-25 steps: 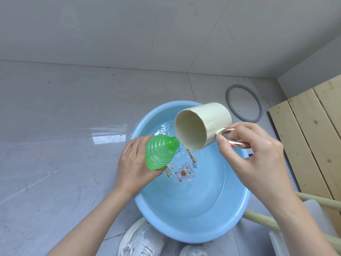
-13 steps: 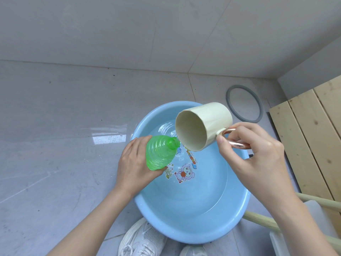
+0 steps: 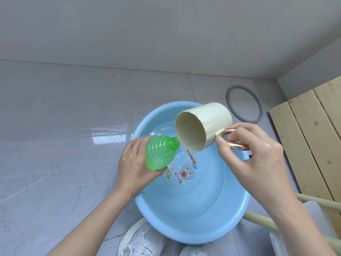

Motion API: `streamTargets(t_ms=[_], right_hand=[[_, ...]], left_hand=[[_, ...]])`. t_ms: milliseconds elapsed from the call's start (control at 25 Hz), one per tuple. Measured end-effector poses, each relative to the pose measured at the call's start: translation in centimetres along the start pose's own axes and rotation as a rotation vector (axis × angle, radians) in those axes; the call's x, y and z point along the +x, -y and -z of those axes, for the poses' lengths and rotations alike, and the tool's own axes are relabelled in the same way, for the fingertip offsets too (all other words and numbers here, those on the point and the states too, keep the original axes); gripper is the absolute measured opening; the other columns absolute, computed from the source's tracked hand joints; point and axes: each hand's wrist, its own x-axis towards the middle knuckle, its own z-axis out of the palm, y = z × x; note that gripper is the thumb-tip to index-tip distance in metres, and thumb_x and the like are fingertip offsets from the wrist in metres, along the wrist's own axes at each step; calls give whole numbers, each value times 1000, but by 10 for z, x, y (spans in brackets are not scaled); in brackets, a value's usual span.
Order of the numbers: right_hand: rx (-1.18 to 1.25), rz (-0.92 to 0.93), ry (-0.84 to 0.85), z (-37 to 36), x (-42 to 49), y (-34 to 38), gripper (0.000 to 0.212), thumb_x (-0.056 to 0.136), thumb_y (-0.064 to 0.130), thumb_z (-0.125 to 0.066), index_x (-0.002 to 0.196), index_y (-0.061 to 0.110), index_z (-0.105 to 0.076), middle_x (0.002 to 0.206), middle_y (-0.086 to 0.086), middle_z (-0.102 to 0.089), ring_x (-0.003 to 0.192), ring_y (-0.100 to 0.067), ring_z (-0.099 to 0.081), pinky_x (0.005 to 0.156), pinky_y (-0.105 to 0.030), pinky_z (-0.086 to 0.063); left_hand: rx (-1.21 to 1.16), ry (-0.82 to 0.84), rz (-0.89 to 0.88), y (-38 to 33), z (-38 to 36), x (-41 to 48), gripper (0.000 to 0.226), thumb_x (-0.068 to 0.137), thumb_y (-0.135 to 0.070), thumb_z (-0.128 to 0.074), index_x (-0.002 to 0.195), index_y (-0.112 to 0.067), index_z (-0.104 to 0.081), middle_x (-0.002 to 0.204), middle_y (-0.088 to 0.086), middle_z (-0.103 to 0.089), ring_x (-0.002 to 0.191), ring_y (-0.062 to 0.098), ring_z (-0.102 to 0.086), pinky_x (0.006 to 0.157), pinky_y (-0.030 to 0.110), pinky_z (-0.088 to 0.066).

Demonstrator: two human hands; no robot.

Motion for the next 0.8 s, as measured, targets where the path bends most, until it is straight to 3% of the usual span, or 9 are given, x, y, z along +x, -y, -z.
streamTargets(t_ms=[360,800], right_hand=[[3,23,-11,-2,0,0,27,83,33,-62,68,10,-60,88,-1,-61,68,-15,-60,64,-30,-46],[-37,43,-23,-2,-1,-1,24,82,28,-66,67,10,-59,89,-2,-61,69,-16,-56,64,-29,-45]], left_hand=[[11,-3,1,1,-1,0,81,52,-40,-88,119,-8,-54,107,3,-62,101,21,-53,93,27,-36],[13,3,-4,2,-1,0,82,54,-43,-86,119,-7,-53,108,4,-62,101,22,-53,93,28,-37]])
